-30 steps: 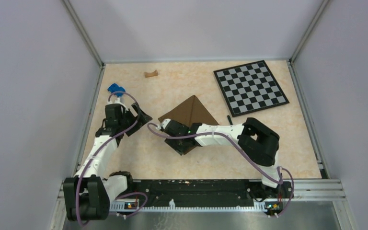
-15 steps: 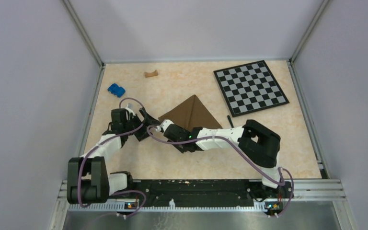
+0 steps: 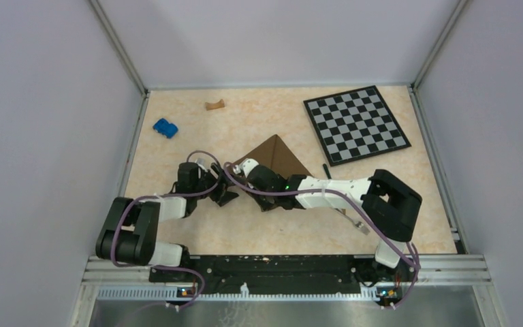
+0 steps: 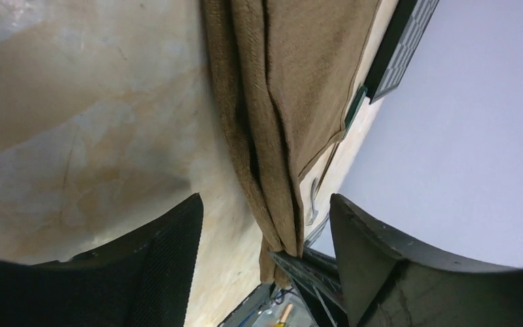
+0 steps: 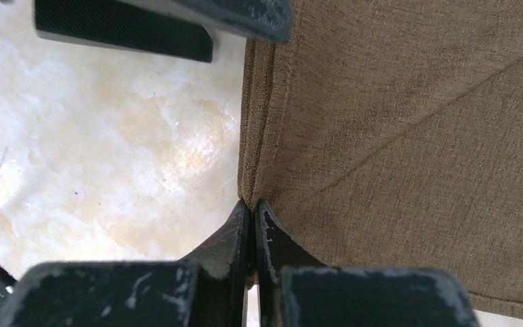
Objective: Fold the napkin into a case and place the utensils inside
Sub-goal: Pick up the upper triangle-folded napkin from the center of the board.
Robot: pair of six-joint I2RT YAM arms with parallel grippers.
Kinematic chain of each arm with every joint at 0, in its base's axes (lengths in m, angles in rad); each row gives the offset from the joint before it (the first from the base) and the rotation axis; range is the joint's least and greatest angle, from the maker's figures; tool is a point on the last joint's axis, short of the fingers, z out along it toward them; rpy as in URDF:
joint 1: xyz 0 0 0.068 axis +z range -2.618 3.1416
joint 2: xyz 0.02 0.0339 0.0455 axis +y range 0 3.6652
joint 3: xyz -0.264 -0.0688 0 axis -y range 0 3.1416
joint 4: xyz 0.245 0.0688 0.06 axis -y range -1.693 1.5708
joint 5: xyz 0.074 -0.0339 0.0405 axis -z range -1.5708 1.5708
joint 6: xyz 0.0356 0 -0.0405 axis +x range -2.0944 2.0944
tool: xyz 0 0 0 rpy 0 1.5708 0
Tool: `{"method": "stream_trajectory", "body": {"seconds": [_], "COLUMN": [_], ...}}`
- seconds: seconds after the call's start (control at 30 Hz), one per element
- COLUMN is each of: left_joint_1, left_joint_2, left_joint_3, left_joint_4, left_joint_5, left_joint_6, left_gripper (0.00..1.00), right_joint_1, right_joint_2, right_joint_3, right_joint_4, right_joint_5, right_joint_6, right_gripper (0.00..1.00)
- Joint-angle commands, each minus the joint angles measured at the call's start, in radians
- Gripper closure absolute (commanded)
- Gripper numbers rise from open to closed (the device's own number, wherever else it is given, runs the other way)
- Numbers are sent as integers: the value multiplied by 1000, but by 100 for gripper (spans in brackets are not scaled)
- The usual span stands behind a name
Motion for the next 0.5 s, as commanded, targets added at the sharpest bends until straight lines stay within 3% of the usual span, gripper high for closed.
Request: {"method": "stream_trajectory", "body": {"seconds": [0.0,0.23,0.47], "left_joint_1": [-18,-18,-17], "left_joint_2": [60,155,241], "left_joint_3": [-1,57,108], "left_joint_4": [150,154,137], "left_joint_5": [-64,-94,-135], "left_joint_6": [-79,-42,5], "left_gripper": [30,41,45], "right_joint_1": [-19,-24,-24], "right_joint_2": [-66,-81,-81], "right_joint_3": [-19,-47,-66], "right_joint_4": [65,86,104], "right_joint_5": [-54,-72,-87], "right_joint_6": [24,24,13], "right_gripper": [100,100,100]}}
